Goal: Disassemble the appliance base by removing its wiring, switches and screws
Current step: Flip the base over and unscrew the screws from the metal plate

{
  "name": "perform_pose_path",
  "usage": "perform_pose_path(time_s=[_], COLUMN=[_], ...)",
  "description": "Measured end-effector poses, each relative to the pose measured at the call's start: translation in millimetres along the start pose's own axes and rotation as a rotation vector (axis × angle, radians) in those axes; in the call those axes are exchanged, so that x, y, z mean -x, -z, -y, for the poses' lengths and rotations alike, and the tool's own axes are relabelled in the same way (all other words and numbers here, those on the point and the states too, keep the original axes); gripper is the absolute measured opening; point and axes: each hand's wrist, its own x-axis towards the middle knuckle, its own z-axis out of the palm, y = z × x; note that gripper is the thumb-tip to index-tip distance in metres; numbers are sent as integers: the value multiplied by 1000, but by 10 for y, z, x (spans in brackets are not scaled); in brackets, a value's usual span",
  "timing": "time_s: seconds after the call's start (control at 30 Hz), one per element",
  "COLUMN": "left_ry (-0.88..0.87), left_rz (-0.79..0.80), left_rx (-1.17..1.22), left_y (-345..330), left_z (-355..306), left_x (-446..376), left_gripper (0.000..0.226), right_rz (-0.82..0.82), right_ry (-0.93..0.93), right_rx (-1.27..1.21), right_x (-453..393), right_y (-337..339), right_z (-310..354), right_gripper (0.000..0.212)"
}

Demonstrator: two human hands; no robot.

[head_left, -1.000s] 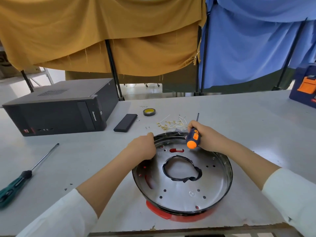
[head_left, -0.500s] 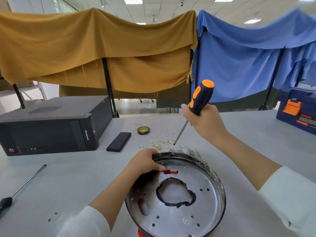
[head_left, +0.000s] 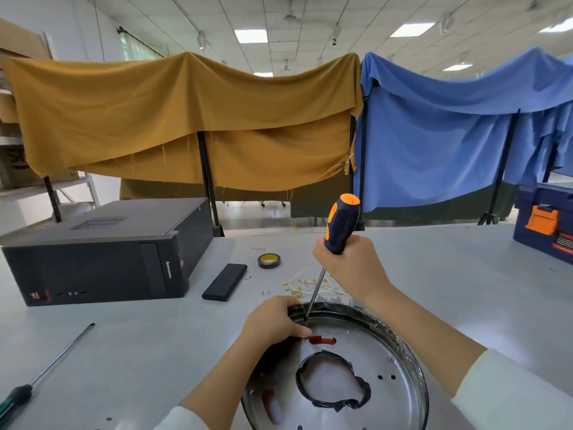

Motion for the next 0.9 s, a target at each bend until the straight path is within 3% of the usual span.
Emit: perform_pose_path(time_s=[0.9], left_ry=[-5], left_rz=[-3], left_rx=[-11], left_y=[-7], left_z=[31], left_x=[-26], left_gripper=[44], right_rz=[-27], right_ry=[50], right_rx=[22], right_x=[30], right_y=[-52], right_z=[-96], right_gripper=[49])
